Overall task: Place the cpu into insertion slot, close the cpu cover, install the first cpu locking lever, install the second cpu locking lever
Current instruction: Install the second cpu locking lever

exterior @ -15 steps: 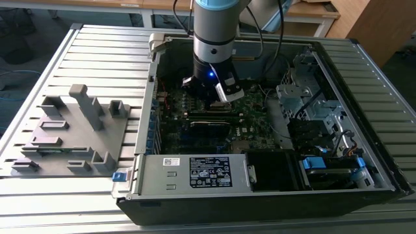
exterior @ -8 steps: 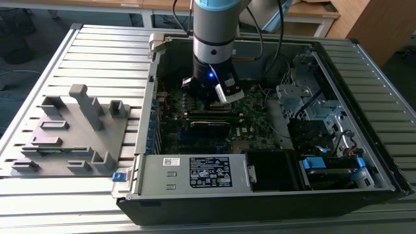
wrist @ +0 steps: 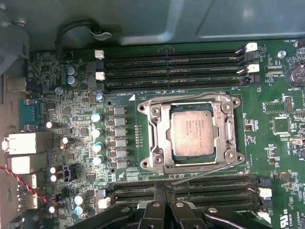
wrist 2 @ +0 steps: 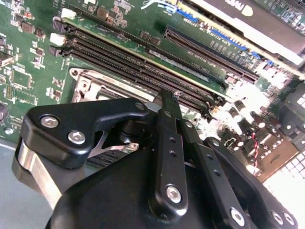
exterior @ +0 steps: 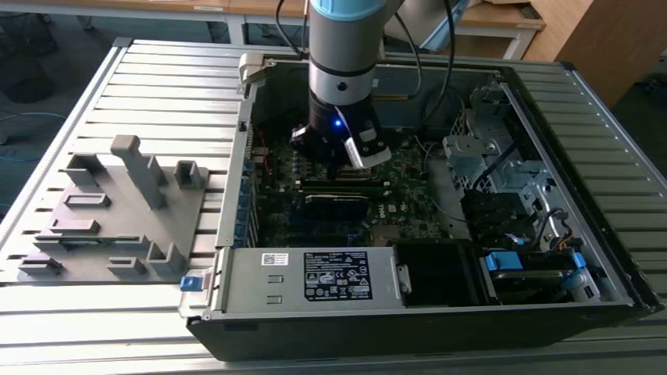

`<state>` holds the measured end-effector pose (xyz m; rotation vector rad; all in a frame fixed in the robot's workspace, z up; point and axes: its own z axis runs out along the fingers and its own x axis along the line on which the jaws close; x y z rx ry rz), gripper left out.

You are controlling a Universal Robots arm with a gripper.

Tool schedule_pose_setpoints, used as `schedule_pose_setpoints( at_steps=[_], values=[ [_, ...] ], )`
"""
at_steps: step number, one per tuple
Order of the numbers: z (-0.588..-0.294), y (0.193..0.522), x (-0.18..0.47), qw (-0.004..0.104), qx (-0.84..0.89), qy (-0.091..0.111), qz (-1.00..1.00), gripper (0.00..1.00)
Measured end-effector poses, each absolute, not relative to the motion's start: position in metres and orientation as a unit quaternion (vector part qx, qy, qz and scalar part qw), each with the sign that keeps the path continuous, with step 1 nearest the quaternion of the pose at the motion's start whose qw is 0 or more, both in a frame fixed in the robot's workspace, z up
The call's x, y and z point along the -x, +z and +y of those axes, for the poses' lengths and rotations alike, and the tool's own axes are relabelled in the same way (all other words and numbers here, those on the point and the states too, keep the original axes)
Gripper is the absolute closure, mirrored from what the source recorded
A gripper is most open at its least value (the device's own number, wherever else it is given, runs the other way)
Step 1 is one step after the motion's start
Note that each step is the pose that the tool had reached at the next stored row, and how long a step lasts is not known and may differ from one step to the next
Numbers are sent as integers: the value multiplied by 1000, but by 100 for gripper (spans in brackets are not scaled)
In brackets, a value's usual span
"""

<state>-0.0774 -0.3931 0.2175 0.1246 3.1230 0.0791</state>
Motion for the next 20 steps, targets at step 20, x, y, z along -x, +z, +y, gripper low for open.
schedule_pose_setpoints(
  at_steps=[20],
  values=[
    [-396,208,80,6,-40,63,997,90]
  ],
)
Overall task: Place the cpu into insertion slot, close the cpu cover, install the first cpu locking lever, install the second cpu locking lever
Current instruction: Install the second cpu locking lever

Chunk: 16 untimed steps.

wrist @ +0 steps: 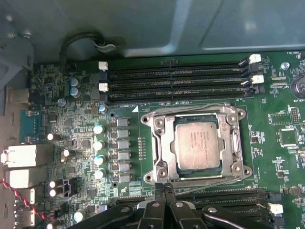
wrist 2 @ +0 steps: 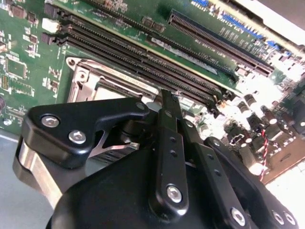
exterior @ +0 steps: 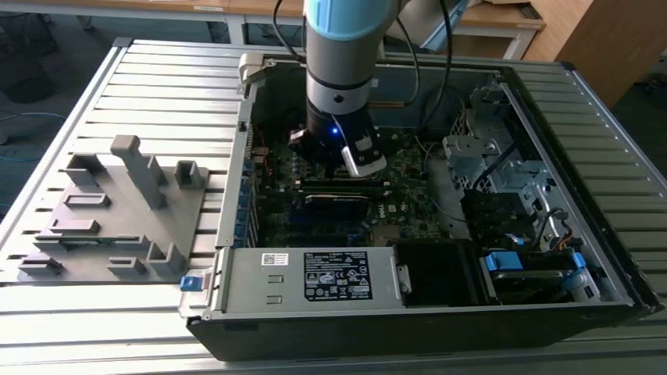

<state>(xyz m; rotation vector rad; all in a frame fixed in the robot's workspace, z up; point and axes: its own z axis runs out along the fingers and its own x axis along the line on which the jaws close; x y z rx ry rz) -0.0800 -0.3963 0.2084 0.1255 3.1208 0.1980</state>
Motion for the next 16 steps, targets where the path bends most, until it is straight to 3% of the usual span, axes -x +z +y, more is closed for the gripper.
schedule_pose_setpoints(
  at_steps=[4,10,16],
  values=[
    [-400,208,80,6,-40,64,997,90],
    [-402,207,81,5,-40,86,996,90],
    [-403,202,82,5,-40,88,995,90]
  ],
)
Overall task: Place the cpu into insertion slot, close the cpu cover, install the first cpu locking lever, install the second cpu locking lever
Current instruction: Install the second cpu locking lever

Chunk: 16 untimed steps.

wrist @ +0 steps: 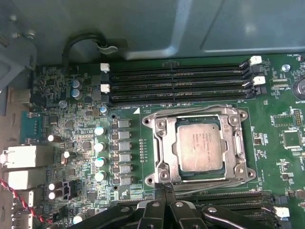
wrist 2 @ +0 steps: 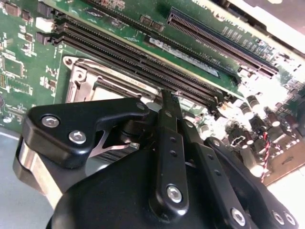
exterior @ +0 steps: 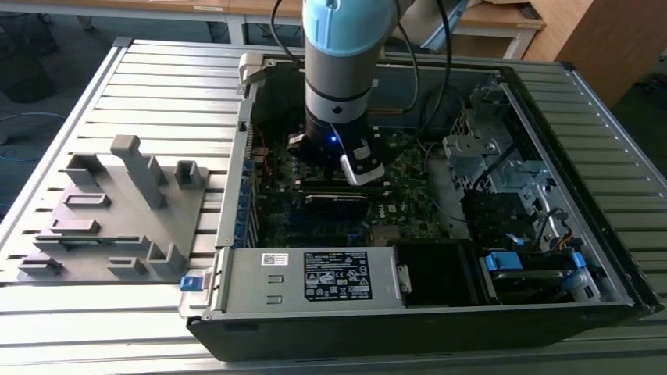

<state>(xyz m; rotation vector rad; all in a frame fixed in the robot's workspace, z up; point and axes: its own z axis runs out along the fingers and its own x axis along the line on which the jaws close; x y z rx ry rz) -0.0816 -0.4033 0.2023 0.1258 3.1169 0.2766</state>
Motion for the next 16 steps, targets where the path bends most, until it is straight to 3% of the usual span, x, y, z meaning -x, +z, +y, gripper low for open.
schedule_pose_setpoints(
  at_steps=[16],
  values=[
    [-404,200,85,5,-40,93,995,90]
  ],
)
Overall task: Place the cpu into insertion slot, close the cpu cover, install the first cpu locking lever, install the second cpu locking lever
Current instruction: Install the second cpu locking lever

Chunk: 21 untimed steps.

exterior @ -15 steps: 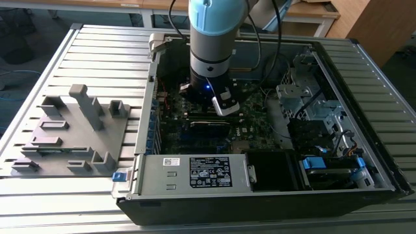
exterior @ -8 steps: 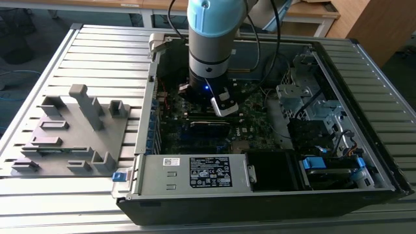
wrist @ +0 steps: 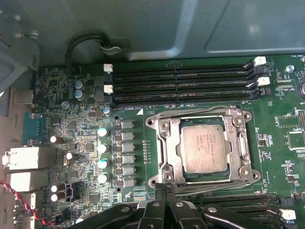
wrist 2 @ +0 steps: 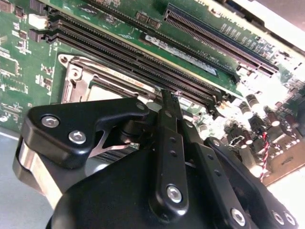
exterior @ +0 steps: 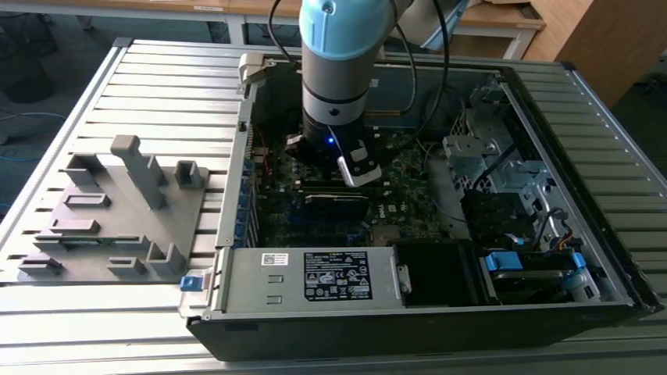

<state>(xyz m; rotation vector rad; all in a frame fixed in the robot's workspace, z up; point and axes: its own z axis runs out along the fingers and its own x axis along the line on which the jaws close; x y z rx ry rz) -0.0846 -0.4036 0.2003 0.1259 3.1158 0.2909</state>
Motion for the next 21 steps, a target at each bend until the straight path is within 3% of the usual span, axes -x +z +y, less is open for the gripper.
schedule_pose_setpoints(
  at_steps=[21],
  values=[
    [-404,199,88,5,-40,95,995,90]
  ],
)
